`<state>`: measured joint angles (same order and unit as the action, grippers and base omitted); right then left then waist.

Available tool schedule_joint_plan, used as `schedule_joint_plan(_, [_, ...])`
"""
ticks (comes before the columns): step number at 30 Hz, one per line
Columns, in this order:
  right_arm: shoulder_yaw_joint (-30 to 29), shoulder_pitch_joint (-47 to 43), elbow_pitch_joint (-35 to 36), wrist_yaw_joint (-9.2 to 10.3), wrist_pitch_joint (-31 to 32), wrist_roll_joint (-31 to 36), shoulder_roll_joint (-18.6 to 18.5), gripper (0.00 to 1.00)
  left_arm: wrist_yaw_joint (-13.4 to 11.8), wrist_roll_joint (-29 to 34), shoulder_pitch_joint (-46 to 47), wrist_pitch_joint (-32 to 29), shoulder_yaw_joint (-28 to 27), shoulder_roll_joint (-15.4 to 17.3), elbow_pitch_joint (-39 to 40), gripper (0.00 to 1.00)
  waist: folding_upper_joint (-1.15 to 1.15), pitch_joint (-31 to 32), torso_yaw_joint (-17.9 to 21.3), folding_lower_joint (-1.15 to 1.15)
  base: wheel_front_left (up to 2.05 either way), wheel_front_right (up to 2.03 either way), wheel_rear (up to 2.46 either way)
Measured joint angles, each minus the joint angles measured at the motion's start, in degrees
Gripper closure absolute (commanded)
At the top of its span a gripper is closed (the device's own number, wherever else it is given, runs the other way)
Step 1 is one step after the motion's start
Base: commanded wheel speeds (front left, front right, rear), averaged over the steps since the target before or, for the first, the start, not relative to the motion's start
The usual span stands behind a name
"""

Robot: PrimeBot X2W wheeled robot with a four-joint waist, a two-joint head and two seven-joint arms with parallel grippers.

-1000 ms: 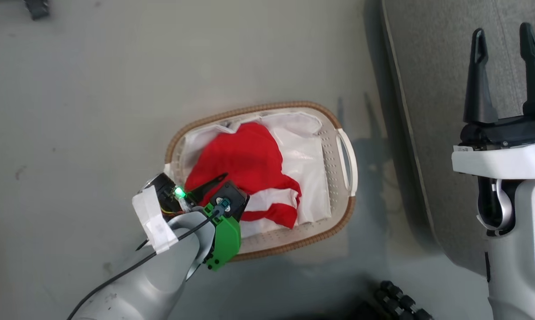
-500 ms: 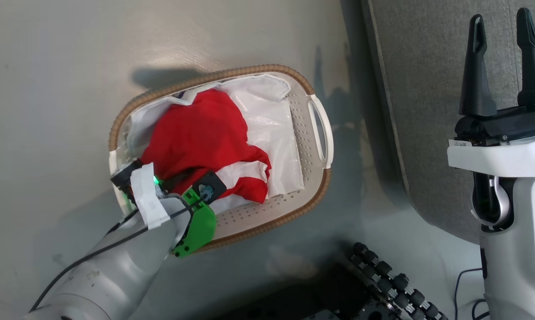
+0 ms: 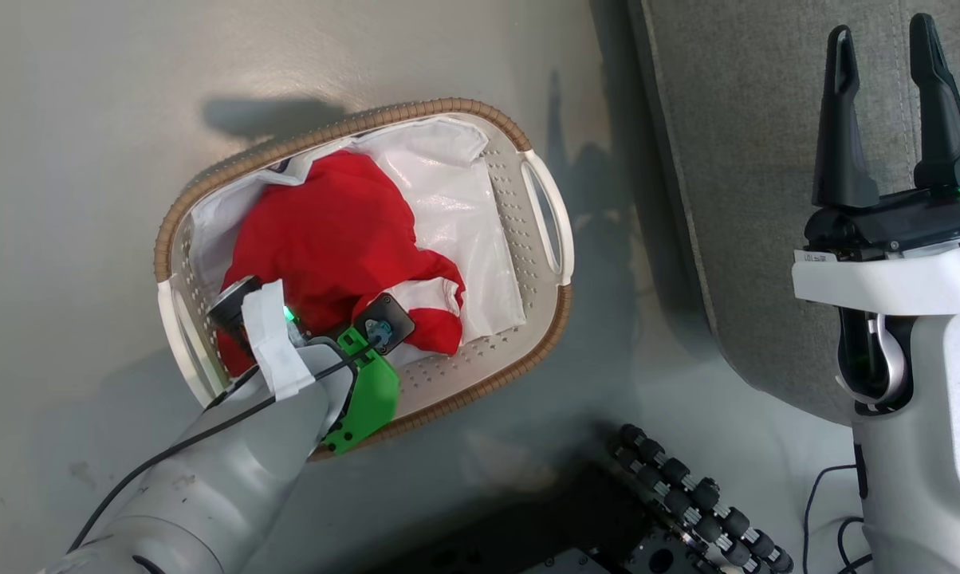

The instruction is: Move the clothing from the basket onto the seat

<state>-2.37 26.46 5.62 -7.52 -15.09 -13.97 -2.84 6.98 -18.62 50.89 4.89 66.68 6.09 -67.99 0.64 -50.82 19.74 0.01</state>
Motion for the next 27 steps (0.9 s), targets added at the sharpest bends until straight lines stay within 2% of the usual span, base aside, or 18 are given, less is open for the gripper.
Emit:
schedule_joint_plan(8, [0.1, -0.2, -1.5, 0.0, 0.0, 1.0, 0.0, 0.0, 0.0, -0.9, -0.3, 5.0, 0.3, -1.2, 1.5, 1.0, 0.0, 3.4, -1.0, 0.0, 0.0, 0.0, 0.0])
schedule_joint_plan(15, [0.2, -2.1, -3.9, 0.0, 0.0, 3.6, 0.0, 0.0, -0.3, -1.9, -2.6, 9.1, 0.0, -1.4, 5.2, 1.0, 0.0, 8.9, -2.5, -0.01, 0.0, 0.0, 0.0])
schedule_joint_plan(22, [0.1, -5.6, -6.4, 0.0, 0.0, 6.9, 0.1, 0.0, -2.3, -3.2, -4.7, 10.1, -2.9, 1.2, 14.1, 1.0, 0.0, 16.3, -4.8, -0.01, 0.0, 0.0, 0.0])
schedule_joint_plan(27, [0.1, -8.7, -8.4, -0.01, 0.0, 9.0, 0.1, 0.0, -3.8, -3.0, -6.3, 10.1, -4.8, 4.9, 23.8, 1.0, 0.0, 22.4, -6.7, -0.01, 0.0, 0.0, 0.0])
